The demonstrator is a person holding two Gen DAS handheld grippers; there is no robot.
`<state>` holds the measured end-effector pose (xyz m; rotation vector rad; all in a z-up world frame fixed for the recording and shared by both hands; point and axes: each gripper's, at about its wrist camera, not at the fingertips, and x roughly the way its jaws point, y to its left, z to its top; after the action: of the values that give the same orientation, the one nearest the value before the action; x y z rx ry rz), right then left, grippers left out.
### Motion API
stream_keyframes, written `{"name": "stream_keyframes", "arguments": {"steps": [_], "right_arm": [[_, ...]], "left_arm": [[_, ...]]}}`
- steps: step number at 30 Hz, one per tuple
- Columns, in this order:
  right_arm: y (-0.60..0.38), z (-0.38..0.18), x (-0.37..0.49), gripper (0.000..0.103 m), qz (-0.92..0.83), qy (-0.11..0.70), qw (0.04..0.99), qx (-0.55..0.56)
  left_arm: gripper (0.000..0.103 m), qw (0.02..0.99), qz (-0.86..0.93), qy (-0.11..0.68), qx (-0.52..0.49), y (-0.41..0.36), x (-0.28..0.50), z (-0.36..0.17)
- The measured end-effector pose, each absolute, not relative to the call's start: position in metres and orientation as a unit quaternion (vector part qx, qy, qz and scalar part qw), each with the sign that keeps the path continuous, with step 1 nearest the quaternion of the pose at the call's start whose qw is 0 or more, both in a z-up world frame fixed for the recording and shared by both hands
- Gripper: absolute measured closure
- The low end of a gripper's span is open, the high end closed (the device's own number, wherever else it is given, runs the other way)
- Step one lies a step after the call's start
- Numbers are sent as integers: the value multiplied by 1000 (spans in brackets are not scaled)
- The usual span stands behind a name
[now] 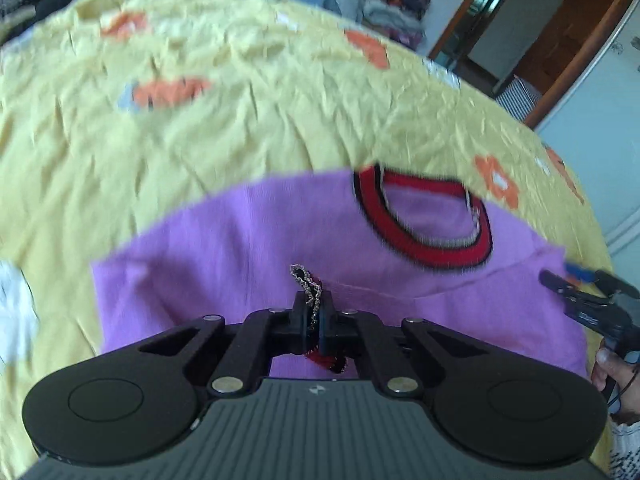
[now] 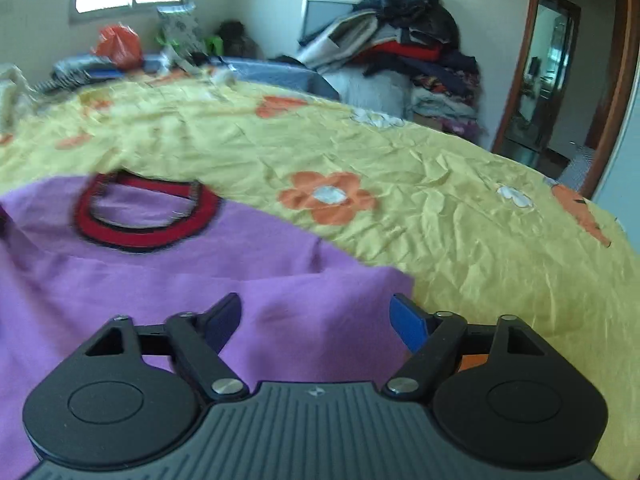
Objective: Fold small clothes
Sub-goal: 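Carry the sleeve across the sweater body toward the collar with the left tool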
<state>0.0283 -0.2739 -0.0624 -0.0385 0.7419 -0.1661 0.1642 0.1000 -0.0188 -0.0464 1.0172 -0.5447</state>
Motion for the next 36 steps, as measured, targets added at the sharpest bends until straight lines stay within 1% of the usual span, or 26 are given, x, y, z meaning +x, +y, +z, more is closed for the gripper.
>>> {"name": "stream_keyframes", "arguments": {"steps": [1, 5, 7, 8, 9, 10, 11, 12, 14, 16, 19, 21, 23, 24, 25, 30, 36], "right_arm": [[-279, -66, 33, 70, -85, 366, 927, -12], [-286, -67, 38, 70, -113, 372, 920, -47], [-297, -69, 38, 70, -118, 370, 921, -33], [-299, -69, 39, 68, -124, 370, 920, -38], [-299, -68, 41, 63, -129, 371, 919, -40], [-299, -68, 41, 62, -130, 372, 918, -42], [-296, -67, 41, 56, -136, 372, 916, -54], [-290, -65, 39, 44, -151, 371, 913, -76], [-273, -53, 25, 43, -135, 350, 923, -85], [-249, -40, 8, 43, -75, 328, 940, -65], [-202, -33, -11, 45, 11, 306, 950, -68], [-176, -36, -17, 45, 38, 304, 948, -89], [-157, -42, -20, 45, 47, 301, 945, -119], [-151, -45, -20, 45, 48, 305, 942, -131], [-149, -48, -19, 45, 51, 310, 940, -135], [-152, -48, -26, 45, 52, 312, 941, -124], [-148, -42, -37, 44, 70, 295, 945, -120]], "left_arm": [[97, 840, -255, 479, -21, 99, 167, -16], [97, 834, -237, 499, -19, 100, 172, -12], [96, 822, -220, 524, -31, 109, 178, -20], [97, 820, -200, 535, -40, 117, 179, -25], [102, 824, -183, 534, -42, 124, 178, -26], [102, 830, -176, 527, -44, 131, 176, -25], [102, 831, -178, 524, -51, 138, 174, -23], [99, 827, -181, 529, -59, 145, 173, -23], [92, 814, -208, 536, -82, 156, 167, -22], [80, 805, -237, 537, -87, 156, 161, -22], [77, 798, -258, 542, -49, 135, 159, -29], [77, 791, -265, 549, -46, 124, 159, -42], [77, 801, -268, 534, -47, 120, 159, -44], [86, 802, -266, 533, -49, 119, 161, -44], [103, 799, -263, 537, -57, 120, 162, -45], [103, 787, -274, 546, -84, 142, 154, -35], [103, 792, -279, 534, -101, 176, 141, -16]]}}
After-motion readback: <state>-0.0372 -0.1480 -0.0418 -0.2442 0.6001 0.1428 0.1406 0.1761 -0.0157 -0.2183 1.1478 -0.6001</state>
